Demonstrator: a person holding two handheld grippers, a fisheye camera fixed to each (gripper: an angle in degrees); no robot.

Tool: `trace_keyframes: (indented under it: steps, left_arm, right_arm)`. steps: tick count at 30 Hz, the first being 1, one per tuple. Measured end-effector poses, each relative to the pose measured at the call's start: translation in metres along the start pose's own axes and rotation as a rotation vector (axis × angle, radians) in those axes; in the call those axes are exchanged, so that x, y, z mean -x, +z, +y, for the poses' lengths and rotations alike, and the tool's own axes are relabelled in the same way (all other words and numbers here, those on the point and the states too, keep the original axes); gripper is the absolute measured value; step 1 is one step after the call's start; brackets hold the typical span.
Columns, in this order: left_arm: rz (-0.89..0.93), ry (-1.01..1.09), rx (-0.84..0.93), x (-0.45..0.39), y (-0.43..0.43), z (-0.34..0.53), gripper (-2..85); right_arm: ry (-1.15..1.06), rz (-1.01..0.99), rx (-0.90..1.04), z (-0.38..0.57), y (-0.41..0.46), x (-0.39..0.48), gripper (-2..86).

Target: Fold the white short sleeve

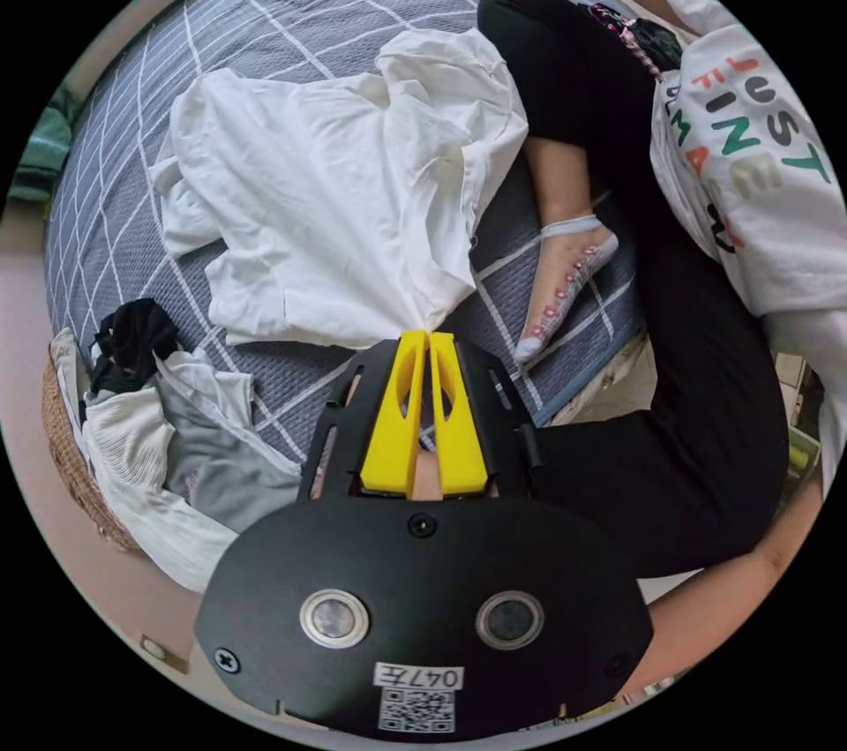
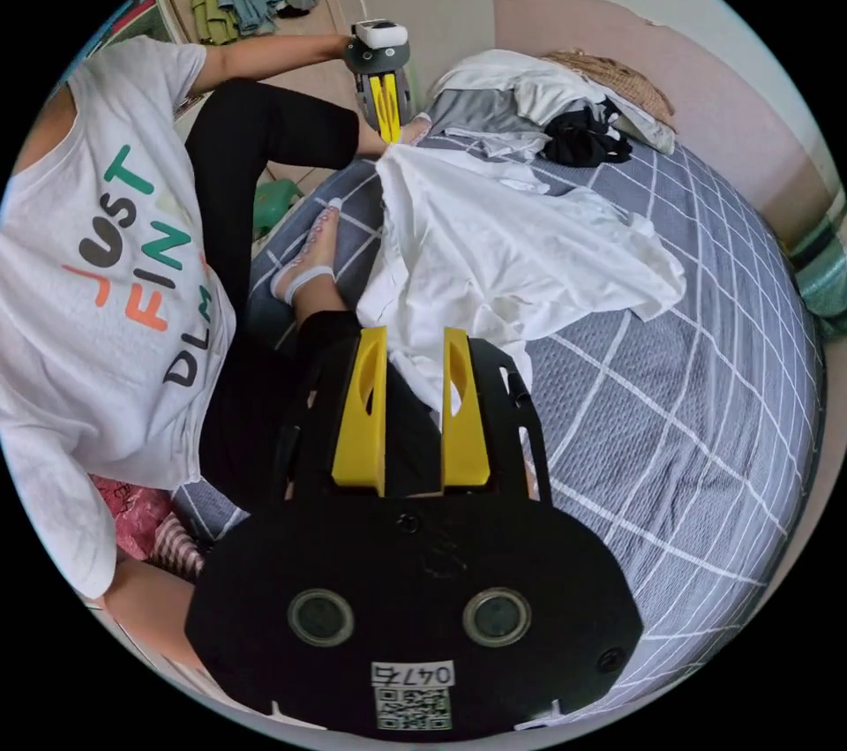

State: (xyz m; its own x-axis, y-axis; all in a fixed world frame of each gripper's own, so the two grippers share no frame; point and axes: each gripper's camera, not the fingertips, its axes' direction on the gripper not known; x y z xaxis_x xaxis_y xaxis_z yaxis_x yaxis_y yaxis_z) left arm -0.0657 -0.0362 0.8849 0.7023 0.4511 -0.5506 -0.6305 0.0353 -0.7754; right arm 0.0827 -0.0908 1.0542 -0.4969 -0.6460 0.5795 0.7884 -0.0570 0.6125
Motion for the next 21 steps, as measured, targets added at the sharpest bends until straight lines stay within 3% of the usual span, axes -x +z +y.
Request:
trace_keyframes:
  steps: [8, 13, 18, 19, 21]
  left_arm:
    - [-0.035, -0.119, -0.017, 0.018, 0.016, 0.019, -0.6]
    - [0.019, -0.199, -0.079, 0.025, 0.033, 0.043, -0.7]
    - [0.008, -0.214, -0.101, 0.021, 0.055, 0.054, -0.7]
    - [0.013, -0.216, -0.103, 0.021, 0.057, 0.055, -0.7]
    - [0.016, -0.224, -0.108, 0.022, 0.067, 0.056, -0.7]
  right_arm:
    - [-0.183, -0.135, 0.225, -0.108, 0.104, 0.019, 0.1]
    - [-0.113, -0.198, 0.383, -0.156, 0.185, 0.017, 0.4]
    - [0.013, -0.23, 0.387, -0.183, 0.226, 0.027, 0.0]
    - [-0.05, -0.323, 0.362, -0.192, 0.227, 0.043, -0.2]
    - [-0.164, -0.308, 0.375, -0.203, 0.22, 0.07, -0.1]
